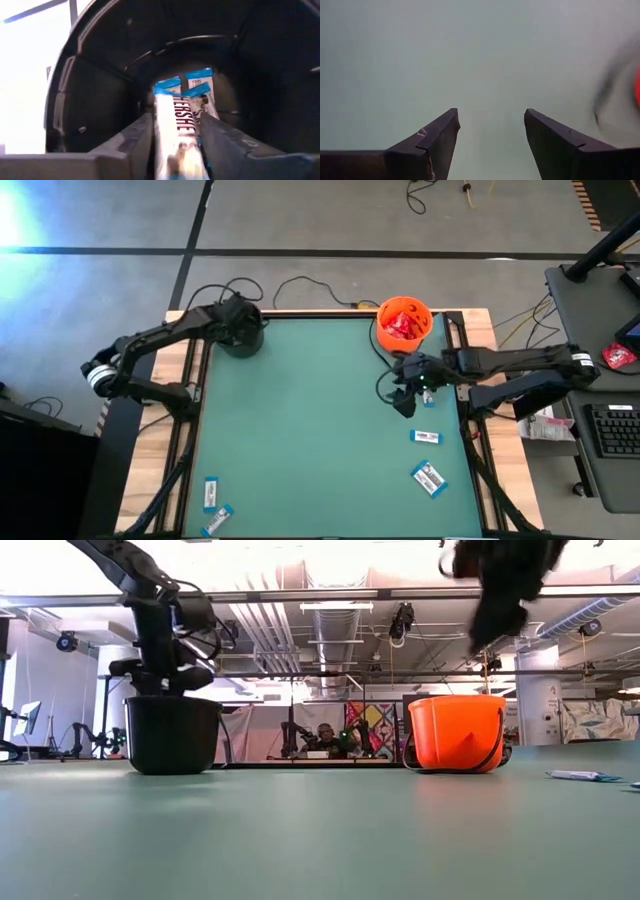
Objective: Sort candy by brand, put in halloween buckets
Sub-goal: Put the white candy into the black bucket
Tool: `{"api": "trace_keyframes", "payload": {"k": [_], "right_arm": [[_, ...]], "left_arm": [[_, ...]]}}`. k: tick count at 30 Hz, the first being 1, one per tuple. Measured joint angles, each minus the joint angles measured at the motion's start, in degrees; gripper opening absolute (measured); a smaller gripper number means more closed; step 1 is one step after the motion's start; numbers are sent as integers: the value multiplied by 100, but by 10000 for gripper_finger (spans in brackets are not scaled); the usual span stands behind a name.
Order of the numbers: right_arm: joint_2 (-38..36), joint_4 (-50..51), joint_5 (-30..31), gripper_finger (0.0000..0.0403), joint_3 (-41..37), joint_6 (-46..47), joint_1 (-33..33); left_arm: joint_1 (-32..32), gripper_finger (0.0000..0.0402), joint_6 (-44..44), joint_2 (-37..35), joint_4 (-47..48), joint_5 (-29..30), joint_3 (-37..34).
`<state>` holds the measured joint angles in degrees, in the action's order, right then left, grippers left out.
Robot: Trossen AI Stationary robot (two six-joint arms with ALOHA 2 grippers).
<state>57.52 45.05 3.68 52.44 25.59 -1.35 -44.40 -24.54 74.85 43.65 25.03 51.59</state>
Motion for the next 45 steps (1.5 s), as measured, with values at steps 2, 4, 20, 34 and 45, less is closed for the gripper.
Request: {"api": "trace_keyframes", "payload": {"k": [2, 4, 20, 34, 45], "right_arm": [[0, 526, 239, 219, -186, 683, -34], [-7, 994, 345, 219, -407, 1262, -54], [564, 357, 129, 219, -1878, 3063, -692], [1121, -54, 804, 219, -1879, 3196, -753], [1363, 219, 843, 219, -2144, 3724, -874]], "left_arm": [[4, 177, 101, -15, -72, -1, 10], [4, 205, 168, -71, -79, 3, 34], [1720, 286, 376, -1793, -525, -1026, 693], [6512, 274, -877, -1677, -1039, 294, 679], [7223, 273, -1952, -1015, -883, 659, 673]]}}
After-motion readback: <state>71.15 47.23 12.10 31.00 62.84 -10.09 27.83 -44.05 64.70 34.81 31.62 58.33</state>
